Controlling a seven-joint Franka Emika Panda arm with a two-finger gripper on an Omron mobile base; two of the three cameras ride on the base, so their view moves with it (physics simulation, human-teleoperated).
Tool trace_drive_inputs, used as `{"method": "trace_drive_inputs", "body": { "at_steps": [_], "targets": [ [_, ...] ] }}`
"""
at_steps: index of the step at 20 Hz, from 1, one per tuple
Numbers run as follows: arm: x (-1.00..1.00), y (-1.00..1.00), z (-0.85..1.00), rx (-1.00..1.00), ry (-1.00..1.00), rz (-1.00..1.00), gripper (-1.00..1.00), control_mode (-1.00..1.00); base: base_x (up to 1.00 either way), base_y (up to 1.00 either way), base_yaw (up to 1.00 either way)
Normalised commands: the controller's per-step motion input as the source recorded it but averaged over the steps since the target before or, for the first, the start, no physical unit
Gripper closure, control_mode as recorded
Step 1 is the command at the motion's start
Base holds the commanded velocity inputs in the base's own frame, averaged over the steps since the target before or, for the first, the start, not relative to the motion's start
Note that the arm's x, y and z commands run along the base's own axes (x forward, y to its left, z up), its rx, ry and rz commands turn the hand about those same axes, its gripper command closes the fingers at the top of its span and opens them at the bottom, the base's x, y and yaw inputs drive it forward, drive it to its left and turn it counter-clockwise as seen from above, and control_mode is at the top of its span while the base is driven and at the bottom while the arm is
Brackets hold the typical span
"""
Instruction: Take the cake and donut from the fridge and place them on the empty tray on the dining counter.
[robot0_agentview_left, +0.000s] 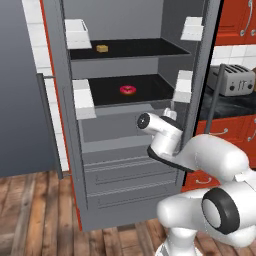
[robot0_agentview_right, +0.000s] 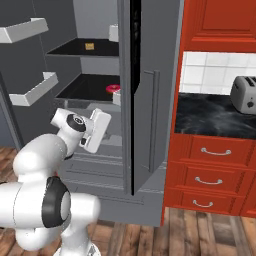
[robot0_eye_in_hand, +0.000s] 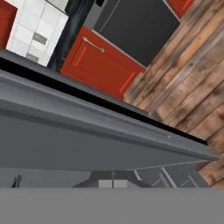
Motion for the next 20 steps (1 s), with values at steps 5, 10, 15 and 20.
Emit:
{"method": "trace_drive_inputs", "body": {
  "at_steps": [5, 10, 15, 20],
  "targets": [
    [0.16, -0.03, -0.12, -0.09, 0.00, -0.08, 1.00, -1.00, 0.00, 0.00, 0.00],
    [0.01, -0.35, -0.01, -0.05, 0.00, -0.14, 1.00, -1.00, 0.00, 0.00, 0.00],
    [0.00, -0.37, 0.00, -0.01, 0.00, -0.13, 1.00, -1.00, 0.00, 0.00, 0.00],
    [0.01, -0.28, -0.01, -0.03, 0.00, -0.10, 1.00, -1.00, 0.00, 0.00, 0.00]
  ]
}}
